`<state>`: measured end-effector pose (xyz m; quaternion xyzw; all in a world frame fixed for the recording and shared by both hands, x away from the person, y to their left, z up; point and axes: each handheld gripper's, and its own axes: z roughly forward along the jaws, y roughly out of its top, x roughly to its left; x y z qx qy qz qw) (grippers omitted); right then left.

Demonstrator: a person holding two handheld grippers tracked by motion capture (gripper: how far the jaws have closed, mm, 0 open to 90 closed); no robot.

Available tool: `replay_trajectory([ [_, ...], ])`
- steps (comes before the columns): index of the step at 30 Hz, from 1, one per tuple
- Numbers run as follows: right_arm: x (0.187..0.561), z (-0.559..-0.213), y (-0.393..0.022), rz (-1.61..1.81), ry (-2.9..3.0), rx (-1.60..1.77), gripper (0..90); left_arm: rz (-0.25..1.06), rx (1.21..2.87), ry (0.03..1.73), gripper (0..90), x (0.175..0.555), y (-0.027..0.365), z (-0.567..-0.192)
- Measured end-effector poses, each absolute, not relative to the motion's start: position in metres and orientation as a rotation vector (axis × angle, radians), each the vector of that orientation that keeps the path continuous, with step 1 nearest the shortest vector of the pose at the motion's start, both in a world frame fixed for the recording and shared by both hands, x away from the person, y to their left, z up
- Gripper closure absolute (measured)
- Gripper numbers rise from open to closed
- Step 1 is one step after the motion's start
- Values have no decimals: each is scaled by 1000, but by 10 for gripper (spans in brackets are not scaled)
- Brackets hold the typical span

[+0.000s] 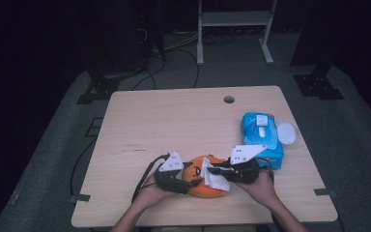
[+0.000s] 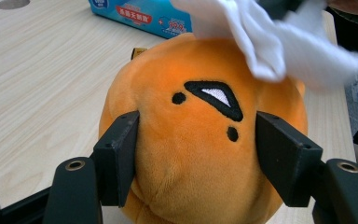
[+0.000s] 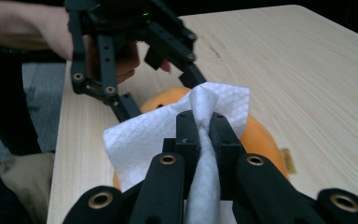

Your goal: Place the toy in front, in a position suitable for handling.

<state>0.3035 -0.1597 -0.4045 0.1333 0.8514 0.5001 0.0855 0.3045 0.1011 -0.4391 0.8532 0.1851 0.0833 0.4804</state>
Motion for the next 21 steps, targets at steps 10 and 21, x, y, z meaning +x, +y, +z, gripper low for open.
replay_trajectory([
  [10,303,-423,-185,1418,2564,496,837,134,2070,414,231,307,102,-434],
  [21,314,-425,-186,1415,2579,455,832,79,2075,412,170,331,93,-437],
])
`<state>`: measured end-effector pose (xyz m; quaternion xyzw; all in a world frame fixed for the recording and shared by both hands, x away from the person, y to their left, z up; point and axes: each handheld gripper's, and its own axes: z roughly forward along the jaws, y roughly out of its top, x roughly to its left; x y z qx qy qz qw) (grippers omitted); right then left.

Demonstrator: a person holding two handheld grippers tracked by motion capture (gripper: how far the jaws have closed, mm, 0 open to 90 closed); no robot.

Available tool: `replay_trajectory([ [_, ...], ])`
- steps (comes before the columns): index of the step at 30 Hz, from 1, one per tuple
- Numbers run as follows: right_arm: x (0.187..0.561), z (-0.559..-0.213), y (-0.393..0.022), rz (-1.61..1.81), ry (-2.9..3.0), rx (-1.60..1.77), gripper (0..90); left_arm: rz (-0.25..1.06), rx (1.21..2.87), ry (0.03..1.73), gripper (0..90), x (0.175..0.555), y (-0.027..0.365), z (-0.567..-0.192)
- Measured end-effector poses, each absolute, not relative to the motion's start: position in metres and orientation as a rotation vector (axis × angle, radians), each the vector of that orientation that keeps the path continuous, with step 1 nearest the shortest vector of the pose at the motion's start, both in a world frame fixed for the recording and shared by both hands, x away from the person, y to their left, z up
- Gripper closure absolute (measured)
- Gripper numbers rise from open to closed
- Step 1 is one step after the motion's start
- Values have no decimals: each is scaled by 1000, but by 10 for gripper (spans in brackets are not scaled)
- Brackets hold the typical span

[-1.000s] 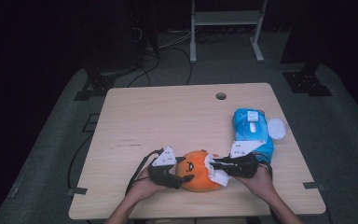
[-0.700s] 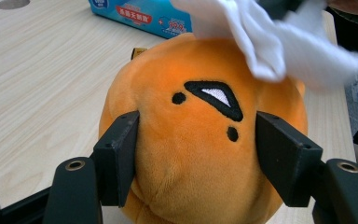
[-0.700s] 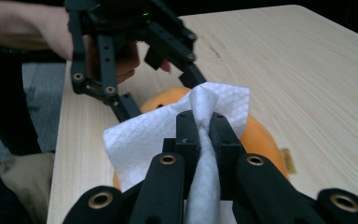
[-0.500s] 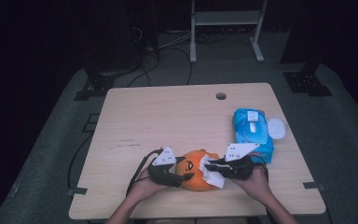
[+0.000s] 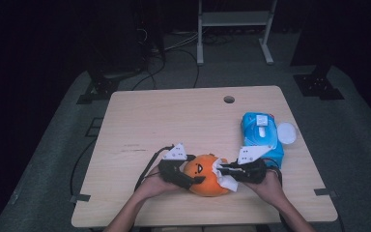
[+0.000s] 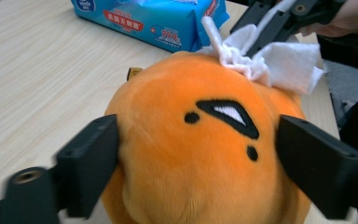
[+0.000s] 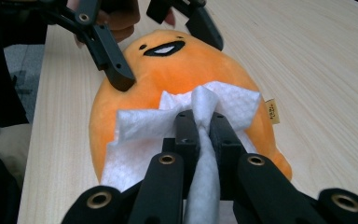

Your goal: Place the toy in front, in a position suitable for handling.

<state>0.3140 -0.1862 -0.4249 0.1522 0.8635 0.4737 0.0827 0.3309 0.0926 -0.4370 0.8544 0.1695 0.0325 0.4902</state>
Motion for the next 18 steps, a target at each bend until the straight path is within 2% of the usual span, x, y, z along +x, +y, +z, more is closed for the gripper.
replay_trajectory([
  [3,318,-425,-187,1435,2580,468,831,133,2097,392,389,327,95,-436],
  [6,322,-420,-185,1433,2560,473,832,204,2070,411,485,326,97,-432],
  [11,323,-404,-175,1481,2490,446,832,303,2004,541,490,333,101,-428],
  [15,321,-414,-161,1395,2530,403,830,219,1994,588,465,342,111,-435],
  [18,324,-426,-166,1390,2538,431,831,198,2002,586,451,342,115,-438],
])
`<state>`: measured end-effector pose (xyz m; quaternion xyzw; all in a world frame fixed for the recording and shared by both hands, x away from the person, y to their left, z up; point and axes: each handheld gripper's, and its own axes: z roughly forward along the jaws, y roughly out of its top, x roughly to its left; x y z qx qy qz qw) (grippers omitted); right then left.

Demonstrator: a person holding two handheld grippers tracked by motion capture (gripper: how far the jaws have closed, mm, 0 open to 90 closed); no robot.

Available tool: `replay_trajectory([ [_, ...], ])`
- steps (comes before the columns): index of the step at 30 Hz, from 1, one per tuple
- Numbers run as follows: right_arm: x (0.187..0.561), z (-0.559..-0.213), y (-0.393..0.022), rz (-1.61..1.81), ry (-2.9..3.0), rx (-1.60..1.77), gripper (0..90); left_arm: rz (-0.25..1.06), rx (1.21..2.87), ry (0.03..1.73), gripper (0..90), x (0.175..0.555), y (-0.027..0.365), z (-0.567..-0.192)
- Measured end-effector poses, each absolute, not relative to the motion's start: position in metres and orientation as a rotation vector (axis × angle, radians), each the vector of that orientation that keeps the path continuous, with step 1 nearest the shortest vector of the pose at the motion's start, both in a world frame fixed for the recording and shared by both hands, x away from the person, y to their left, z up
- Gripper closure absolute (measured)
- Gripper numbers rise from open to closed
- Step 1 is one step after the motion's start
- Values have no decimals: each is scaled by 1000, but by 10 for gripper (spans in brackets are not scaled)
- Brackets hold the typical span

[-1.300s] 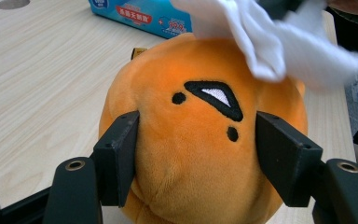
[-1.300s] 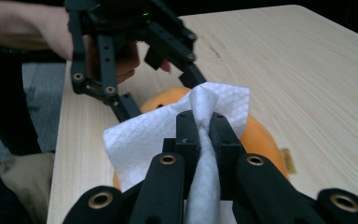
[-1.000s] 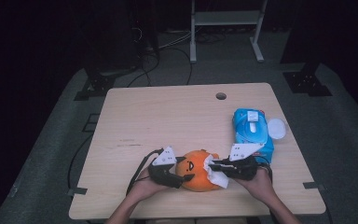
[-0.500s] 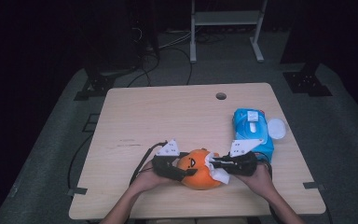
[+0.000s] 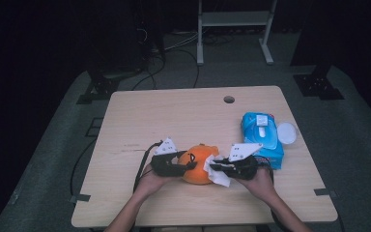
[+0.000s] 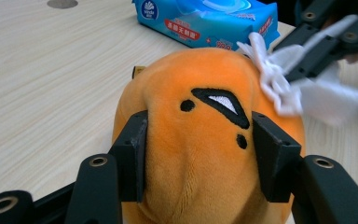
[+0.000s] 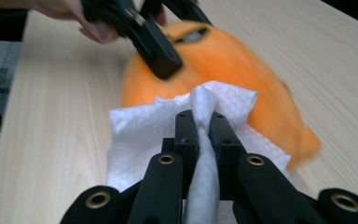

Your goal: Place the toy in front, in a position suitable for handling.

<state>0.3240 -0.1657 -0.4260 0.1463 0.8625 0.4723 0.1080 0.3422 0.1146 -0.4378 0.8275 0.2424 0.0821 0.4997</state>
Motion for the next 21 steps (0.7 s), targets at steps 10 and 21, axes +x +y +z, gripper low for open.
replay_trajectory([
  [10,320,-425,-181,1398,2498,473,831,183,1975,625,445,348,112,-442],
  [21,320,-429,-180,1324,2501,467,830,160,1975,634,438,352,113,-442],
])
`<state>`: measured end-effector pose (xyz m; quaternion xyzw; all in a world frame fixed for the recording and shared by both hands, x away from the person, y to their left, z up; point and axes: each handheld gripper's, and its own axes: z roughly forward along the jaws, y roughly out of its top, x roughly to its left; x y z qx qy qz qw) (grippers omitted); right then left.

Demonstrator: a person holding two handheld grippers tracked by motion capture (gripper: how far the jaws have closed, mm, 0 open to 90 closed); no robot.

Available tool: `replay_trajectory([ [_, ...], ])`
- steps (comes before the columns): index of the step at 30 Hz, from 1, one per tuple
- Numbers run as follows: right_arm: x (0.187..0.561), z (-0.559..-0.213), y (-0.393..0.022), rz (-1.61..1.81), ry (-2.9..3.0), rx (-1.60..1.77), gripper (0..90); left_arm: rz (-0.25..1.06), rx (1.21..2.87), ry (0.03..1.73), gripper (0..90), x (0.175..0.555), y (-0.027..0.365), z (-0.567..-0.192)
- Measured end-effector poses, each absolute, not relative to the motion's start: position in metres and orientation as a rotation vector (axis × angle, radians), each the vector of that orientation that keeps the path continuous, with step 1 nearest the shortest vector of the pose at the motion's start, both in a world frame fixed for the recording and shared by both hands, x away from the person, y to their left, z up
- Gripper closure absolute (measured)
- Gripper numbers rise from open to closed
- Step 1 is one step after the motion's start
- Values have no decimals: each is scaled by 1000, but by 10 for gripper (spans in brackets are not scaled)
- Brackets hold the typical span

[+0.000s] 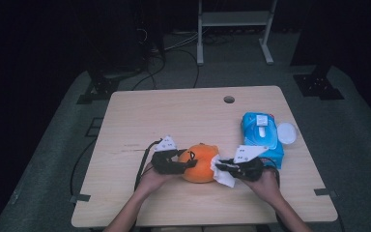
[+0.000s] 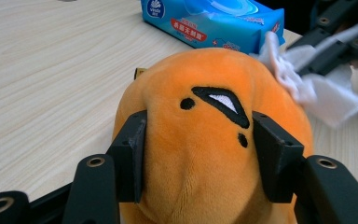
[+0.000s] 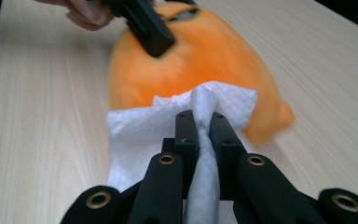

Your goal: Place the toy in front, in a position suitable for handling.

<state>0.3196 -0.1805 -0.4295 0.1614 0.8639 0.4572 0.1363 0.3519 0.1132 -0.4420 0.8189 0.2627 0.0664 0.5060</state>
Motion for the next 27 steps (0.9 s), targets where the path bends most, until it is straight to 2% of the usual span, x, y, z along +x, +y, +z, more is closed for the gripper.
replay_trajectory([
  [4,320,-430,-191,1366,2486,525,831,168,1966,640,435,352,111,-443],
  [11,309,-426,-151,1350,2528,322,830,170,1969,641,433,351,111,-443],
  [20,324,-433,-189,1357,2500,535,830,170,1983,618,427,346,112,-443],
  [27,311,-422,-164,1398,2491,397,828,183,1994,587,425,339,112,-444],
])
